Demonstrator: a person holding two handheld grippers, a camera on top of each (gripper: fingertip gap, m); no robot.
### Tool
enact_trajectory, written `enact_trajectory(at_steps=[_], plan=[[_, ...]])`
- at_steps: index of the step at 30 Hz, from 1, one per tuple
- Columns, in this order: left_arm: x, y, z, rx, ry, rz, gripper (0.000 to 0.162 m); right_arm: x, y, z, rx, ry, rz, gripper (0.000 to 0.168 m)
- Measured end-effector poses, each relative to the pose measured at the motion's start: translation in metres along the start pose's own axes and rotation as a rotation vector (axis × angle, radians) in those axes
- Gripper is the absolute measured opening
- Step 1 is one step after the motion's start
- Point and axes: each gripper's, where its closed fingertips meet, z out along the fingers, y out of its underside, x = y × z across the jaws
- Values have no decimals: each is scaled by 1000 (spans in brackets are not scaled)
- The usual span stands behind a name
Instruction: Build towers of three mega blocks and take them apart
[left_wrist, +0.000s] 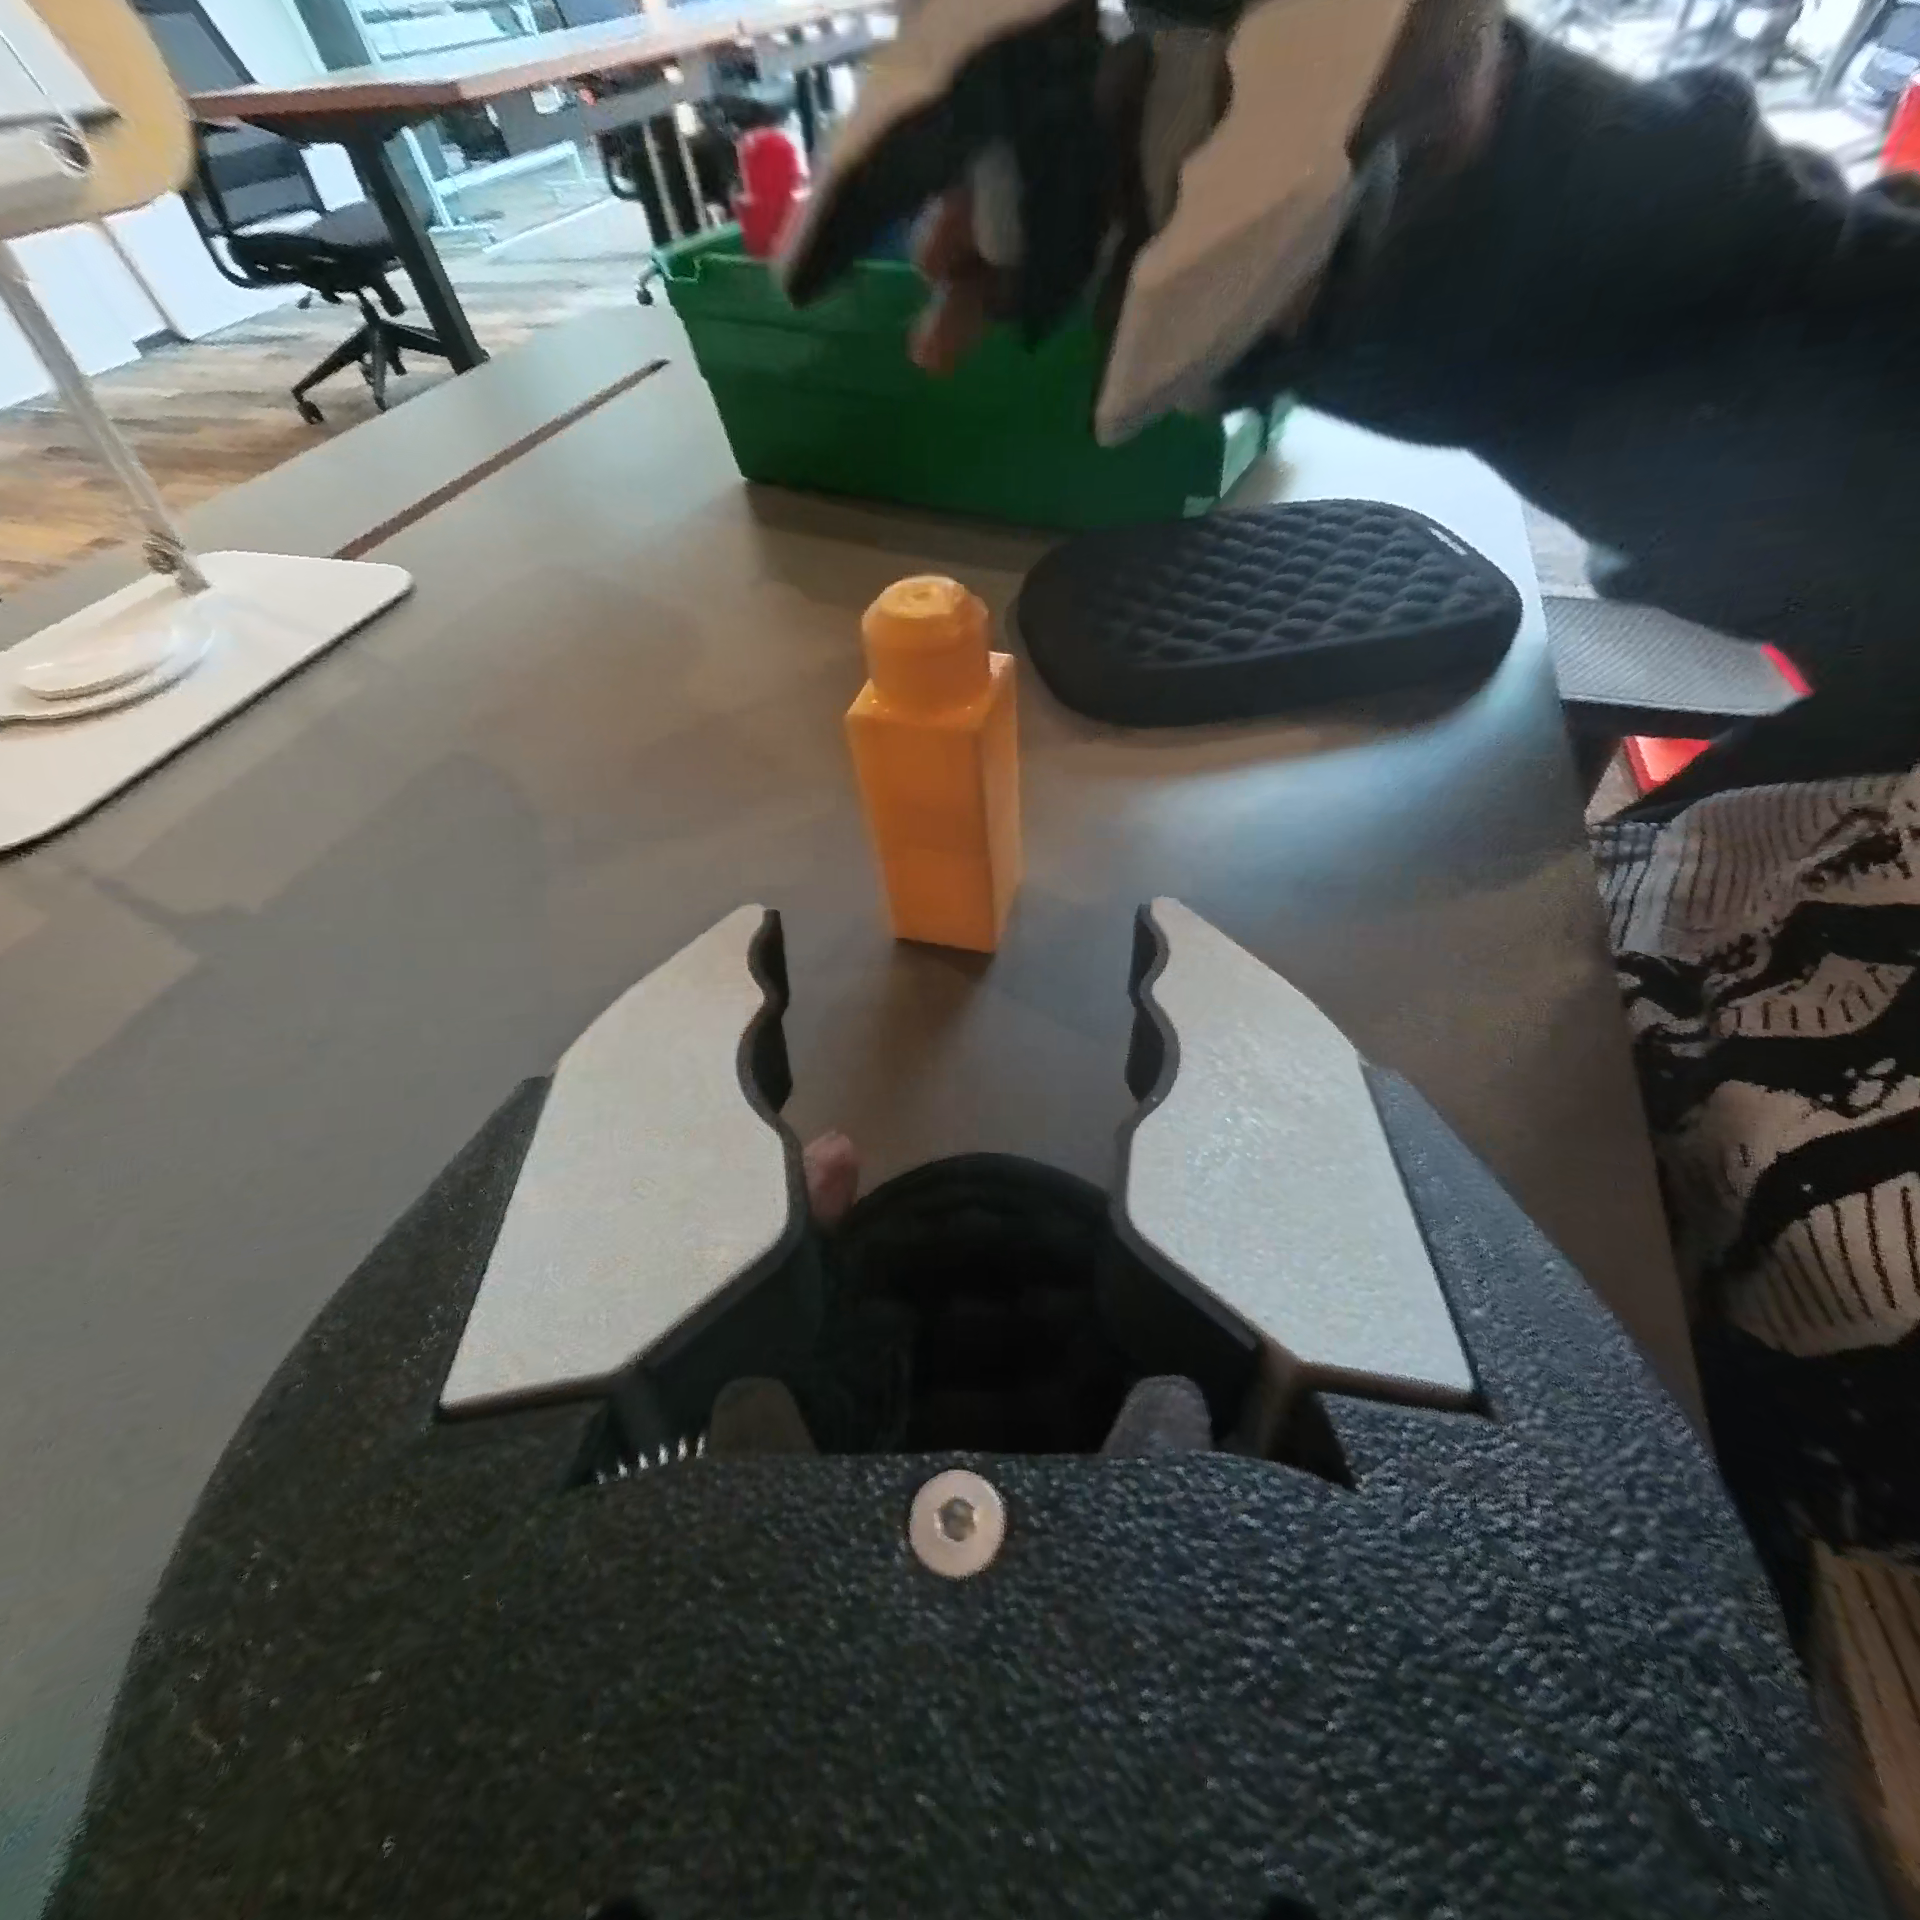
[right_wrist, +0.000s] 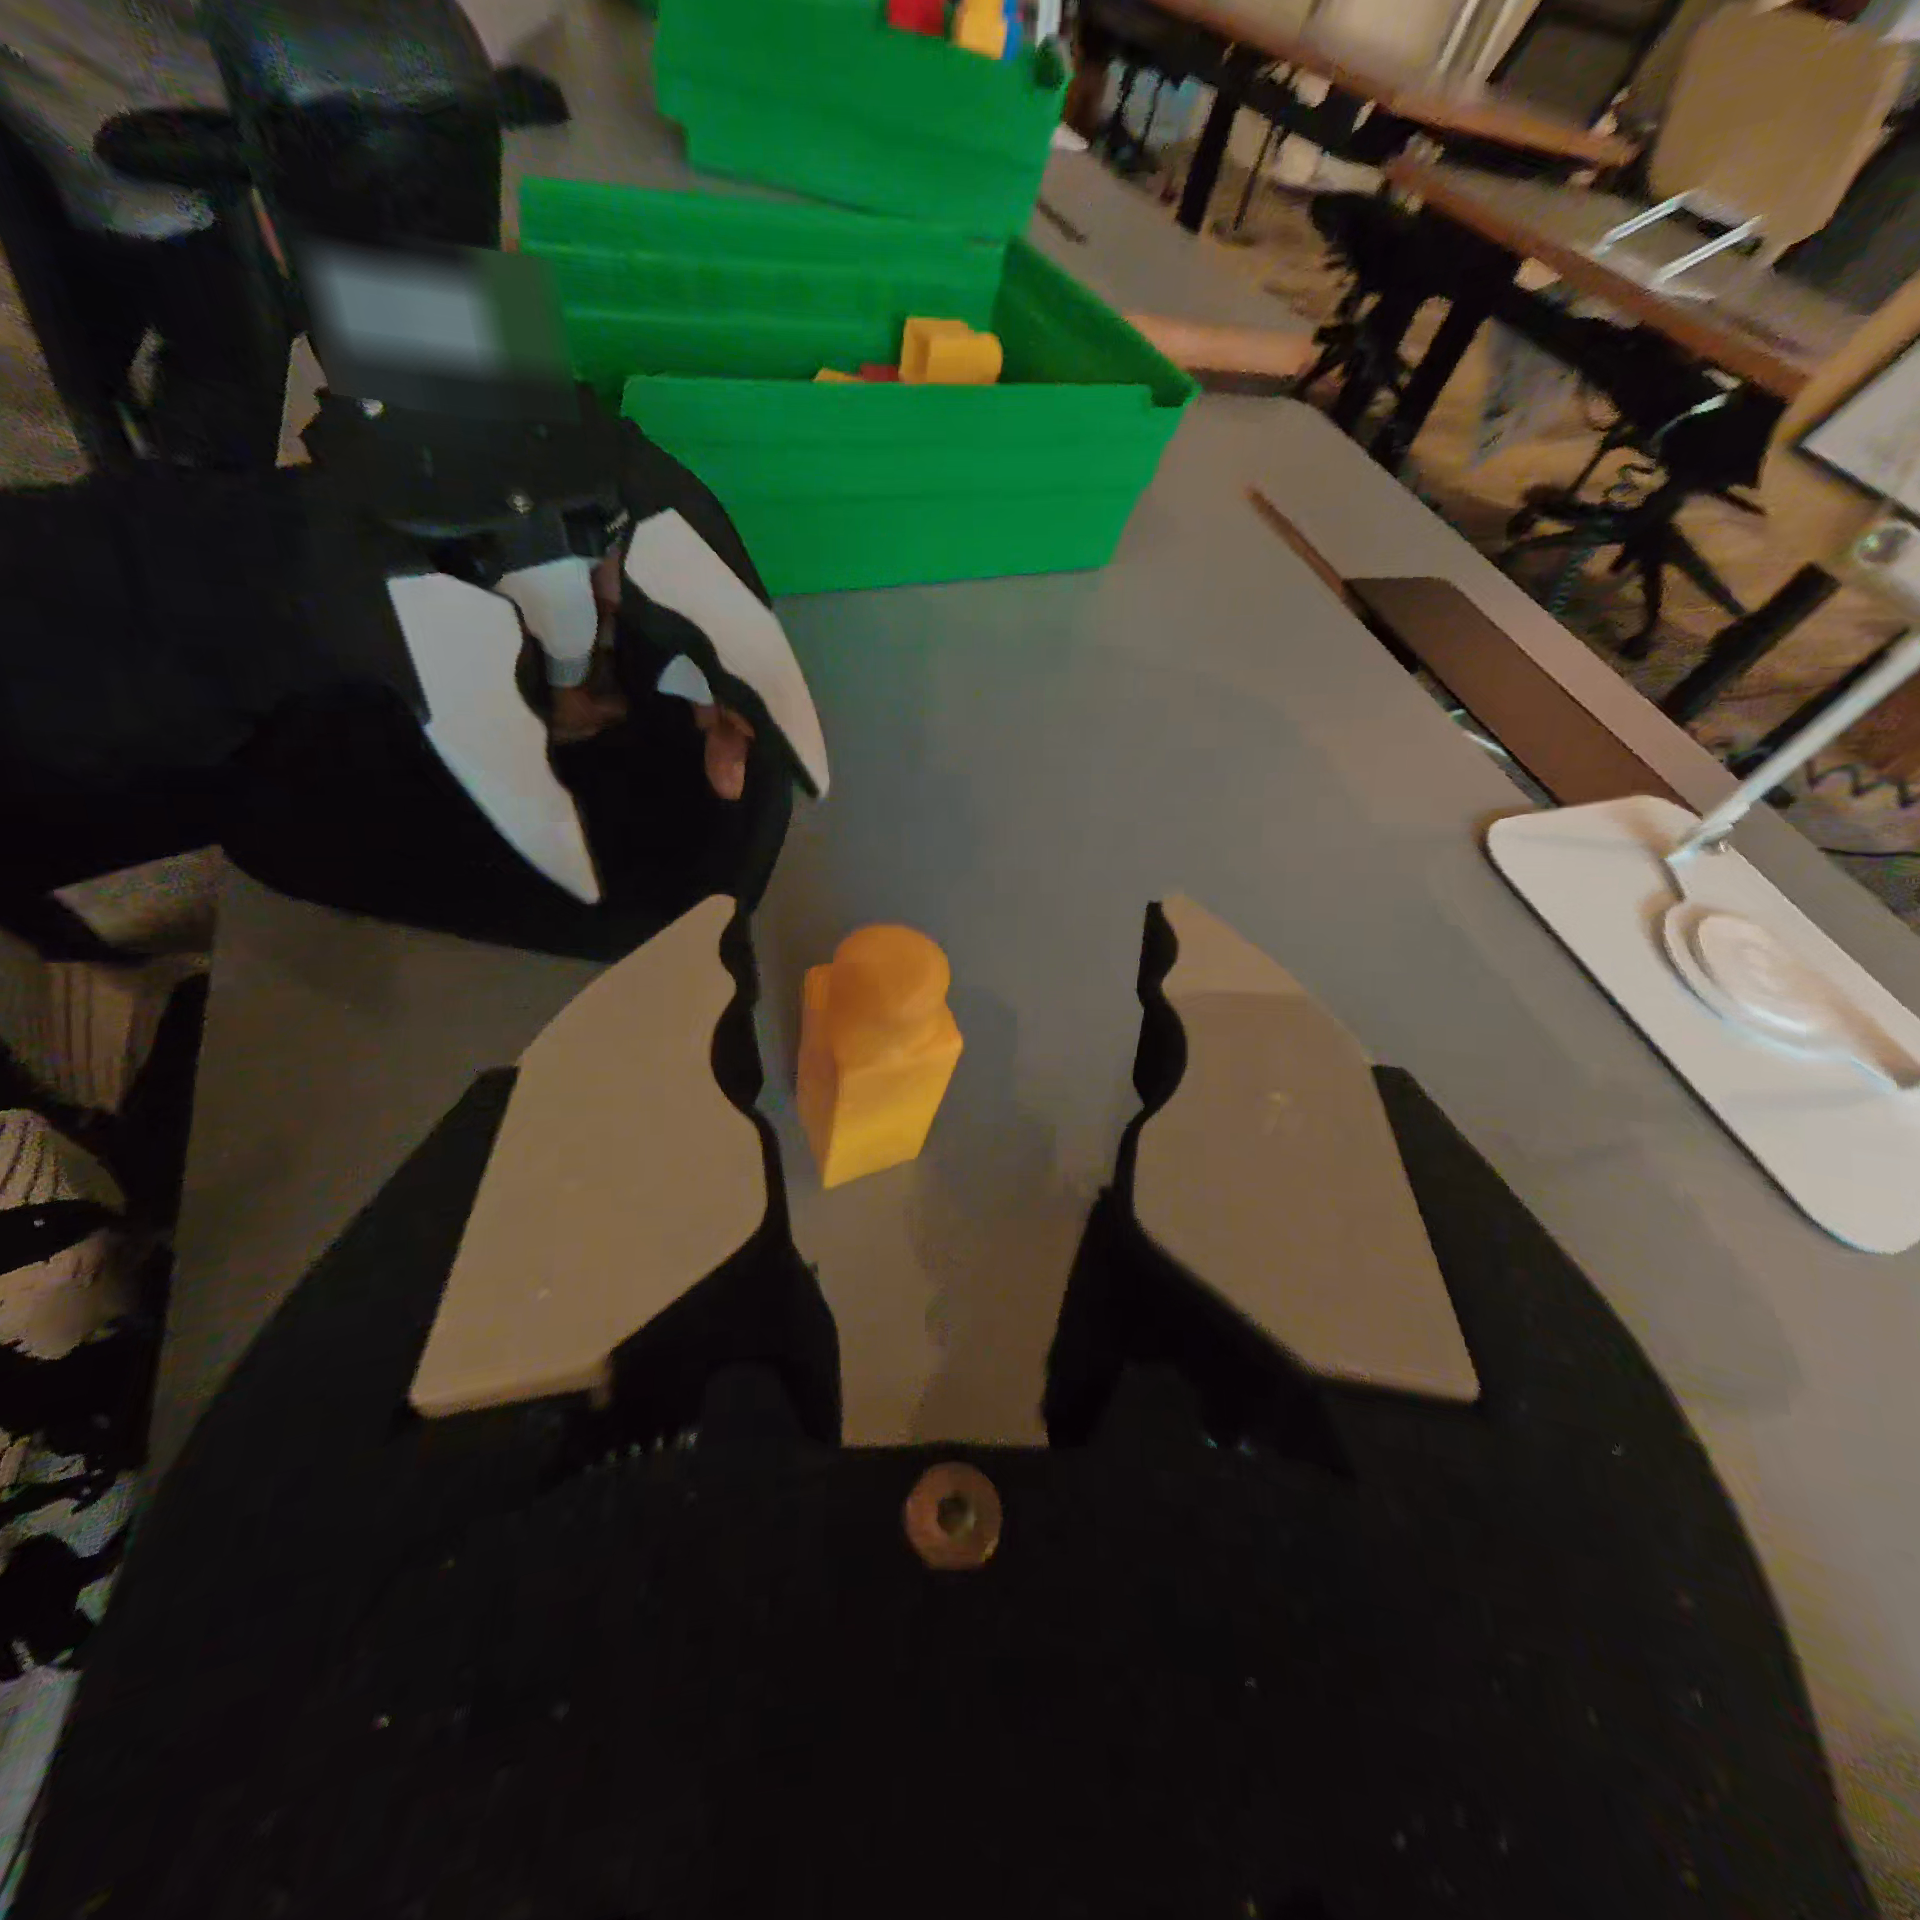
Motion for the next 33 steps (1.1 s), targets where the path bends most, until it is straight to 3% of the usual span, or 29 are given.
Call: enact_trajectory(at_steps=[7, 14, 19, 21, 29, 33], plan=[[-23, -25, -34, 109, -213, -31, 59, 1, 34, -26, 203, 96, 136, 61], [-69, -40, -126, 32, -536, -74, 57, 3, 45, -29, 253, 106, 161, 57], [-146, 4, -216, -195, -945, -268, 53, 4, 47, -28, 260, 100, 186, 55], [-174, 26, -237, -305, -1028, -334, 56, 4, 47, -28, 264, 100, 187, 54], [-256, 91, -268, -620, -1177, -478, 54, 6, 47, -30, 285, 98, 199, 50], [-277, 109, -276, -667, -1243, -506, 53, 6, 47, -29, 283, 89, 211, 48]])
